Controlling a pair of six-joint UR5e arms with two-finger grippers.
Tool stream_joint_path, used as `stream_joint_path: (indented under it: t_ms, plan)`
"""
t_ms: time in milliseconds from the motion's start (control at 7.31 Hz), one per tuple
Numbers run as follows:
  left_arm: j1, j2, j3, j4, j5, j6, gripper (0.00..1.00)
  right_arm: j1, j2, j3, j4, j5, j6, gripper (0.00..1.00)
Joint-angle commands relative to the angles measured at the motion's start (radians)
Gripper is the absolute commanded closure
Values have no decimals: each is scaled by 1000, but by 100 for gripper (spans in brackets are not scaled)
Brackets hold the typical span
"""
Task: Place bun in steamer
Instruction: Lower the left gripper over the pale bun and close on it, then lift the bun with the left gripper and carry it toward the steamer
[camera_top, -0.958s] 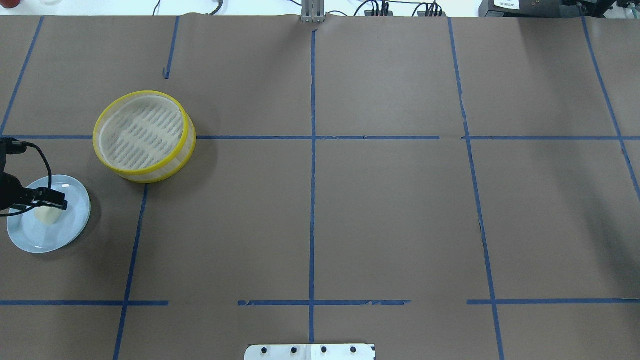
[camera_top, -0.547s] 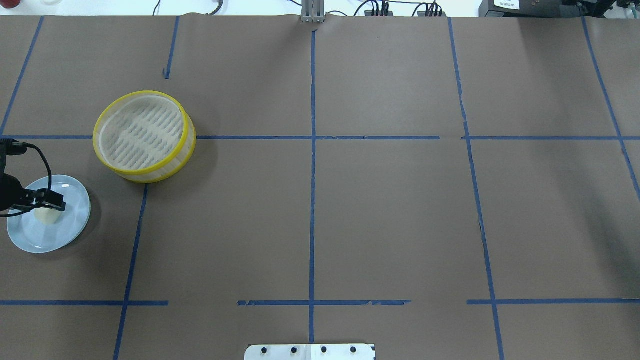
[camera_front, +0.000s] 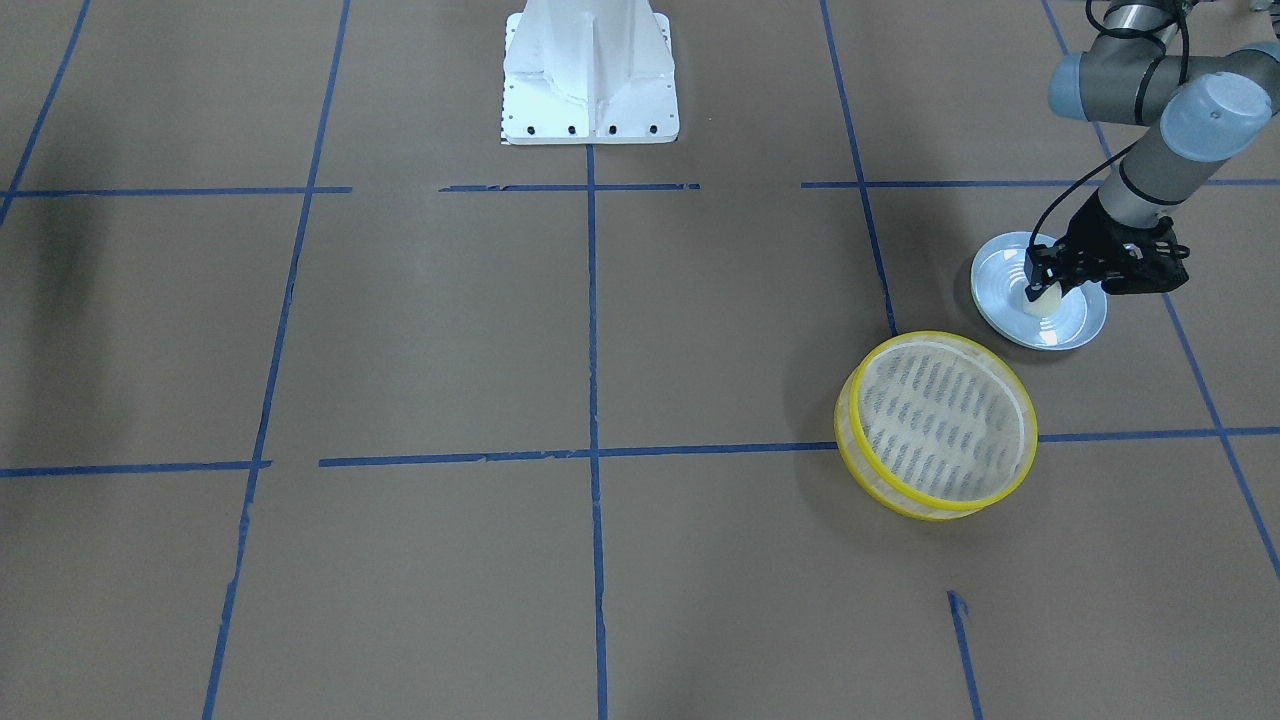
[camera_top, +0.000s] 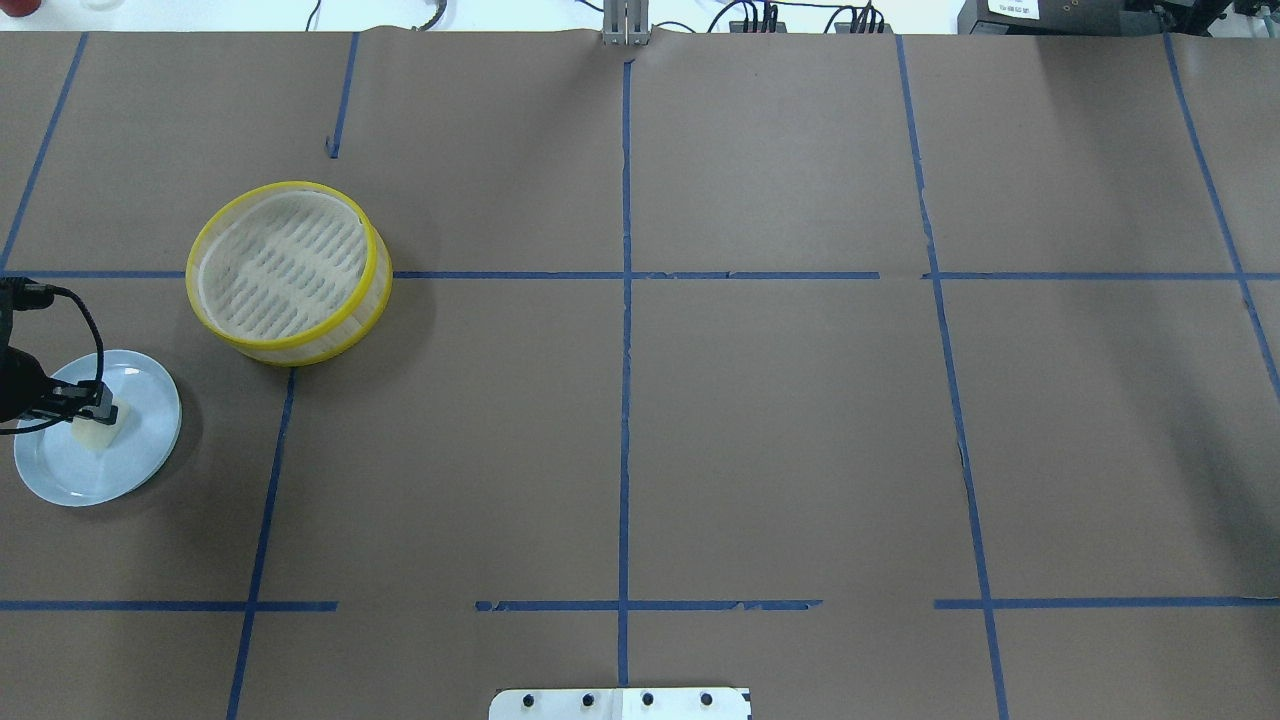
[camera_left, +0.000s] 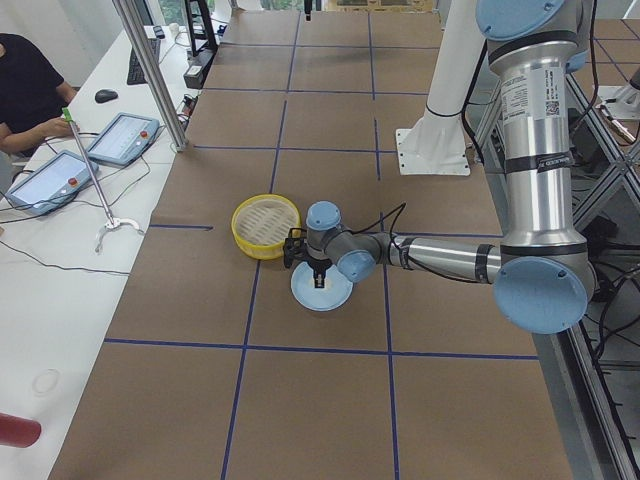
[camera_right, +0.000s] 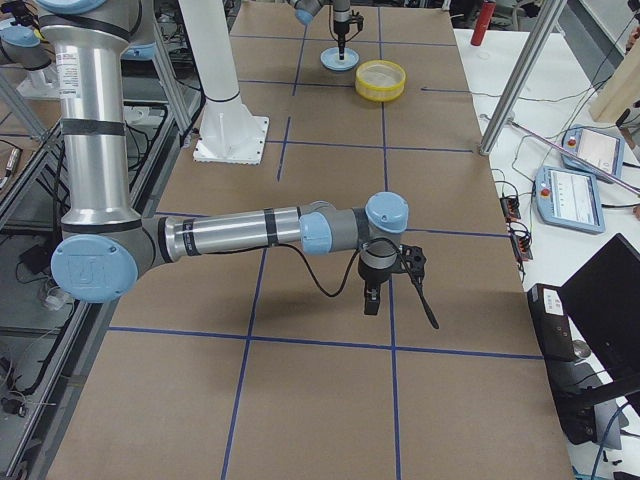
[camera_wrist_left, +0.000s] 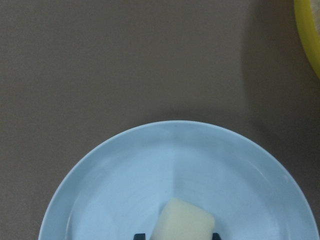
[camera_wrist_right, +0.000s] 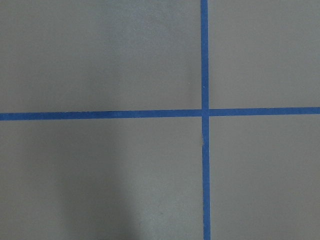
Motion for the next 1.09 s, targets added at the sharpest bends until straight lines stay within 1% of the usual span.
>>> stream_joint_path:
  t_ms: [0, 137, 411, 547, 684, 821, 958]
  plan:
    - [-6, 5, -14, 3, -4, 1, 88, 0, 0, 0, 0, 0, 0, 0]
    - [-12, 10, -32, 5, -7, 3, 88, 0, 0, 0, 0, 0, 0, 0]
    - [-18, 51, -133, 18, -12, 3, 88, 0, 0, 0, 0, 0, 0, 0]
    - [-39, 51, -194, 88, -16, 3, 88, 0, 0, 0, 0, 0, 0, 0]
    - [-78, 36, -254, 209, -21, 45, 88, 0, 0, 0, 0, 0, 0, 0]
    - [-139, -11, -300, 351, -21, 137, 88, 0, 0, 0, 0, 0, 0, 0]
    - [-215, -179, -299, 558, -20, 199, 88, 0, 0, 0, 0, 0, 0, 0]
